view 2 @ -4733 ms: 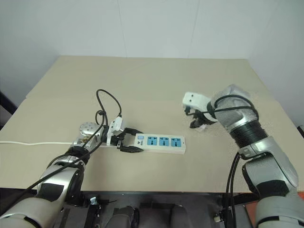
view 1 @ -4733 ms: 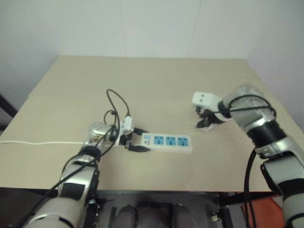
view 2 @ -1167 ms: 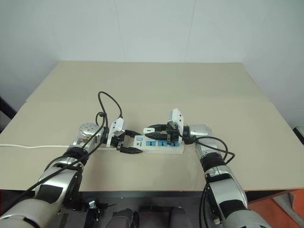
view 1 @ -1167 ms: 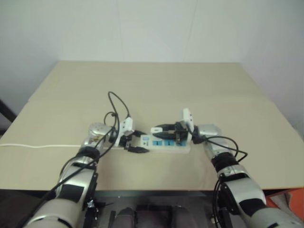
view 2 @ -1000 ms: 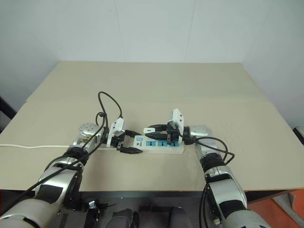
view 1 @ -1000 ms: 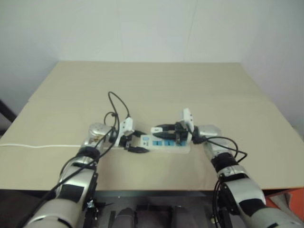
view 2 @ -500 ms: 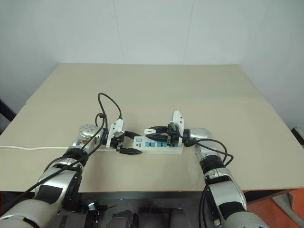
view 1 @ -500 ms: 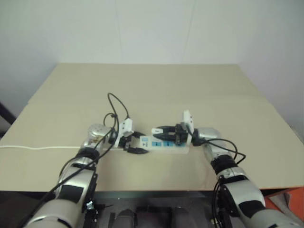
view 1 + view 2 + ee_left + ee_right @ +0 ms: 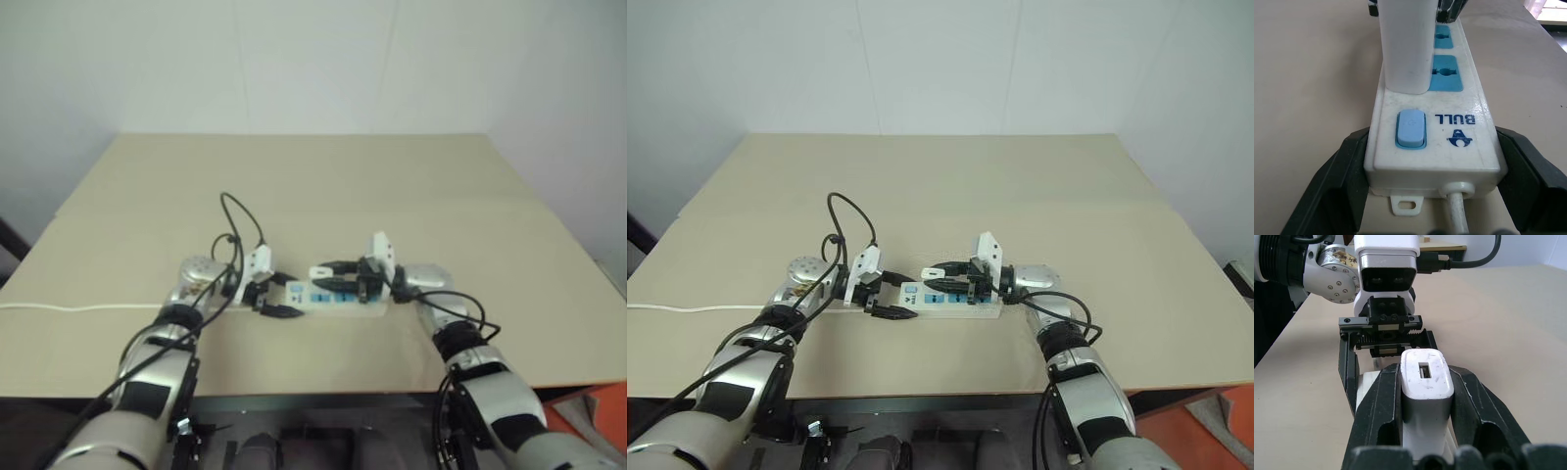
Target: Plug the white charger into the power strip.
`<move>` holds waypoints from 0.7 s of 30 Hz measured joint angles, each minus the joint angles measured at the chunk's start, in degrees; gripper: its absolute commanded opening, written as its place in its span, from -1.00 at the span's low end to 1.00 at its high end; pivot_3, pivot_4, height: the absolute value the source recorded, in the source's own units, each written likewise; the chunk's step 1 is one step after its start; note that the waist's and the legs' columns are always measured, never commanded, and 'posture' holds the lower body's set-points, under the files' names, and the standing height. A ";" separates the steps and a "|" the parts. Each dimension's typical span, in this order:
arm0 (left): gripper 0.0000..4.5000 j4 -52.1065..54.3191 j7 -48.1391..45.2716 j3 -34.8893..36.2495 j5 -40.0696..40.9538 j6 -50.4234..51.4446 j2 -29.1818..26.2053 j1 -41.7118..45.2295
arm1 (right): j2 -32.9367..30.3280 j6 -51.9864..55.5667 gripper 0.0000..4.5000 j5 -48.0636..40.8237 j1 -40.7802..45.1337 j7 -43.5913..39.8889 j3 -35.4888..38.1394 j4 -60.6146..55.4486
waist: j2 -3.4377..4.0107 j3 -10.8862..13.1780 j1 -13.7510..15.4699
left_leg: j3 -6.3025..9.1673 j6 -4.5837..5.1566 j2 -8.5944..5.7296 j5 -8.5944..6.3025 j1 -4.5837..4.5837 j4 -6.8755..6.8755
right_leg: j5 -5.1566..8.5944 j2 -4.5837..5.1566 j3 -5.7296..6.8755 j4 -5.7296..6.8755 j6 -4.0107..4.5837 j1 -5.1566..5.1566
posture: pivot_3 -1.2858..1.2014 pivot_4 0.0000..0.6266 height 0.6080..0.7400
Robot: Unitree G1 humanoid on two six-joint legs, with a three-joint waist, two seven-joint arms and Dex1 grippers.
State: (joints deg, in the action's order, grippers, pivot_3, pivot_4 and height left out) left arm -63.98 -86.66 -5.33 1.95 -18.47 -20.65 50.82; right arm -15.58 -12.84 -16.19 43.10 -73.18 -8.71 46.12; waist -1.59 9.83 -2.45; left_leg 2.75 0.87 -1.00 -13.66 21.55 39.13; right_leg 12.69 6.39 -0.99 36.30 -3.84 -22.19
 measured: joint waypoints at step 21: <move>0.46 0.15 -0.21 -0.15 0.29 -0.20 0.40 -0.02 | -2.30 -4.27 0.99 3.71 0.31 0.63 0.58 3.41 | -0.09 -0.06 0.27 | 0.10 0.00 -0.02 0.00 0.04 -0.19 | -0.01 -0.05 0.01 -0.22 0.02 -0.01 | 0.03 -0.52 1.00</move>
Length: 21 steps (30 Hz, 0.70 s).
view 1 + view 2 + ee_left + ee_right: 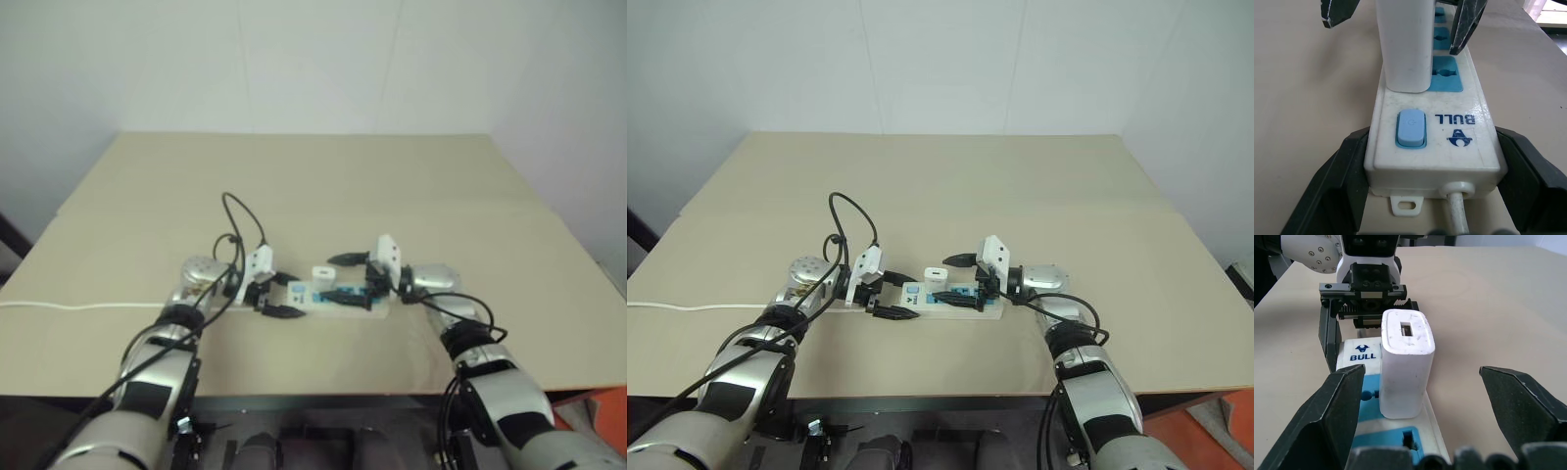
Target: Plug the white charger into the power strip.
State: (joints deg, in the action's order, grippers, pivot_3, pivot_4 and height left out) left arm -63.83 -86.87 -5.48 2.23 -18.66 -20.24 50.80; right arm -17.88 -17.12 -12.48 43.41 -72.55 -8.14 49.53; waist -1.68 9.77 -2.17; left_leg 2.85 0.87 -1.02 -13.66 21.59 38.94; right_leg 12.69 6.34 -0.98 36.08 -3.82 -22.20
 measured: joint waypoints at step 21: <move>0.99 24.17 -5.44 -1.74 16.99 10.03 -16.63 -8.78 | -10.99 8.54 1.00 -2.41 -10.02 -6.02 2.91 -15.61 | 0.18 0.23 1.42 | 0.07 -0.02 0.00 0.01 0.60 -0.02 | -0.14 0.03 0.04 -0.01 0.33 -0.56 | 0.03 -0.52 1.00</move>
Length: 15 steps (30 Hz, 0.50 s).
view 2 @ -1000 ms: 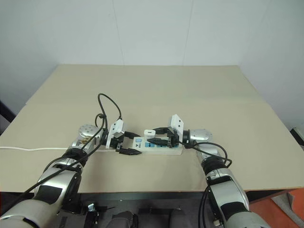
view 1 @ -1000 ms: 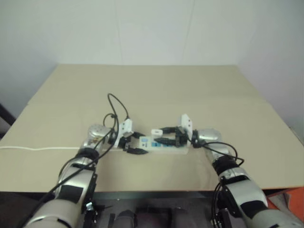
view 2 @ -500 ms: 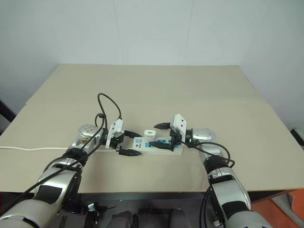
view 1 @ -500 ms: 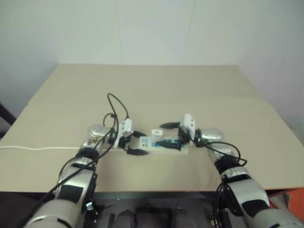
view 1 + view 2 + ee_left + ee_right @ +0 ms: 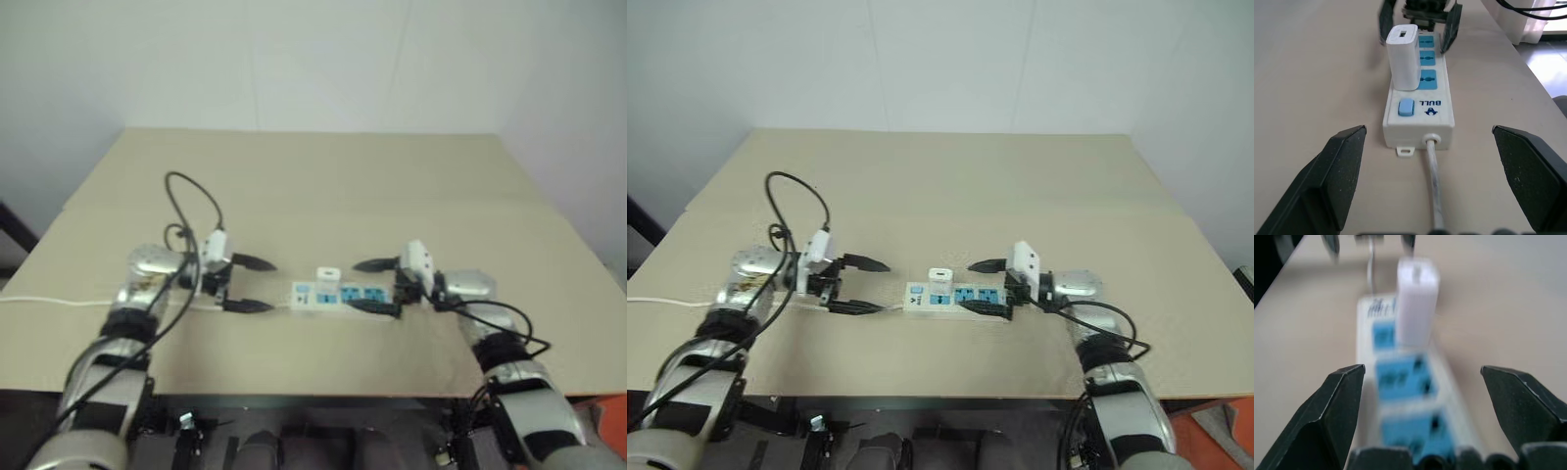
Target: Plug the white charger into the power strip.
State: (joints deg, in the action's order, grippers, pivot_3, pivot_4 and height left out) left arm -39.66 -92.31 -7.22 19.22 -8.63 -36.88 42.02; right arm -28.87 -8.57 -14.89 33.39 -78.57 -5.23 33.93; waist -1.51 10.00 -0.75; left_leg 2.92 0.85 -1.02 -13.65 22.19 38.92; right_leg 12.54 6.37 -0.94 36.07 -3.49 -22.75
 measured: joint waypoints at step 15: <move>0.99 5.71 1.04 3.18 1.05 1.56 -5.07 -6.84 | -21.16 24.27 1.00 -4.69 -8.36 1.86 6.53 -31.65 | 0.62 0.58 -0.08 | -0.60 -0.03 0.03 0.10 1.16 0.06 | -0.07 -0.05 -0.08 0.20 0.14 -1.30 | 0.03 -0.52 1.00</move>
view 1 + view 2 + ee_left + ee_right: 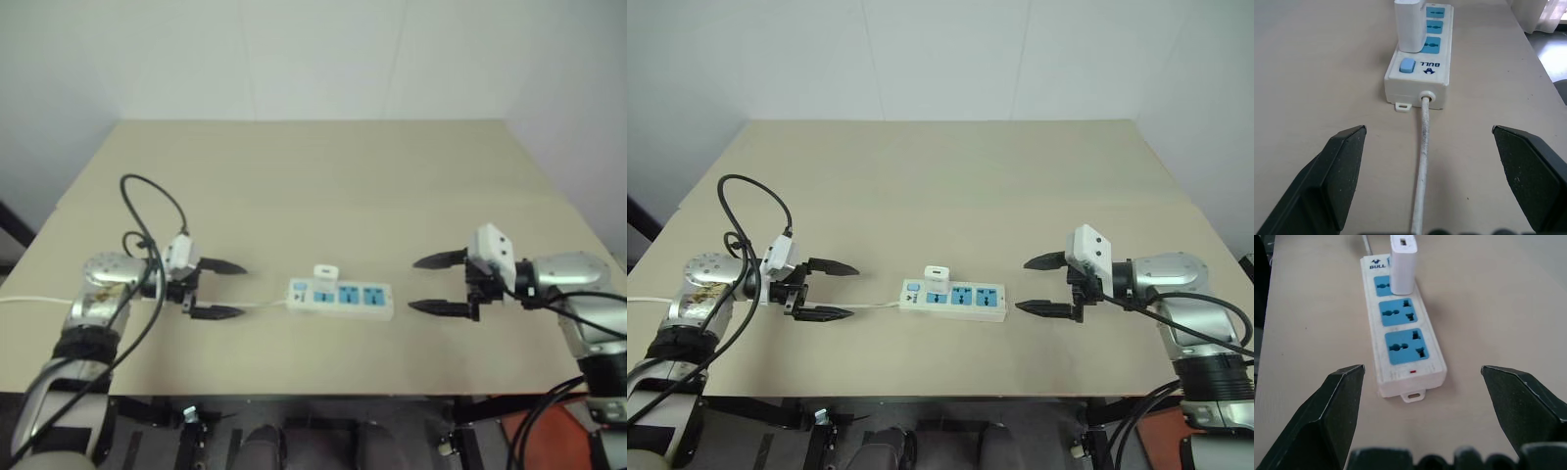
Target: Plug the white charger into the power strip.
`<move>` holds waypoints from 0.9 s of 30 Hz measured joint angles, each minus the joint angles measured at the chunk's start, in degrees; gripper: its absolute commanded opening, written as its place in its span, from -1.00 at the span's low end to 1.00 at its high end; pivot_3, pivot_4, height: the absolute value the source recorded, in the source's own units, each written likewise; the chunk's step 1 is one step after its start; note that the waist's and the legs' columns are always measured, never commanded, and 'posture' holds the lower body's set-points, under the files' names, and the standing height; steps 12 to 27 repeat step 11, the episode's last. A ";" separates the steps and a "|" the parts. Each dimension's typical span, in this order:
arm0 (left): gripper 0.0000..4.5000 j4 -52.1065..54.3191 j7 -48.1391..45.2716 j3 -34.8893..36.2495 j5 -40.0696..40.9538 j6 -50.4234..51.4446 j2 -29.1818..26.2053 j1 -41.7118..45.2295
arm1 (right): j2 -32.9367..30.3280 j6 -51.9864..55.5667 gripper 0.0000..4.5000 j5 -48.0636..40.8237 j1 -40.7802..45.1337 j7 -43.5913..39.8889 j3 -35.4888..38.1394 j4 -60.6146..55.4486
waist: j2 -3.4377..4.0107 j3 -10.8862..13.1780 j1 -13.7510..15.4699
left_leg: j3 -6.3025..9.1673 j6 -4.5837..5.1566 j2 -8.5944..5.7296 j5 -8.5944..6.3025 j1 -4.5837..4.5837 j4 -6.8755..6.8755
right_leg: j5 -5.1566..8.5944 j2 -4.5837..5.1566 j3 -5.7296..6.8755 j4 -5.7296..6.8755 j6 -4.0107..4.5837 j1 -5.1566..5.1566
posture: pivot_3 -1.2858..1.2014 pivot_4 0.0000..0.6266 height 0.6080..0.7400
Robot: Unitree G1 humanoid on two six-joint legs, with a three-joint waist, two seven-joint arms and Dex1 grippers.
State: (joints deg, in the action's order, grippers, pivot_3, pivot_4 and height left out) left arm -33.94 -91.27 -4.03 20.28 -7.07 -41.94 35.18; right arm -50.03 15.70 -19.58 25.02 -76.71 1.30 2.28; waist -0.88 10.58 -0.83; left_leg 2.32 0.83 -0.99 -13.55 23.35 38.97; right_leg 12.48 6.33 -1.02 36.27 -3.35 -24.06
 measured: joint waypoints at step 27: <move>0.99 0.48 0.93 0.45 -0.66 0.02 0.95 -0.10 | -2.18 1.26 1.00 0.66 -1.41 3.76 0.10 -2.52 | -0.08 0.05 0.00 | -0.03 0.00 0.01 0.00 0.05 0.00 | -0.02 0.00 0.00 0.00 0.03 -0.04 | 0.03 -0.52 1.00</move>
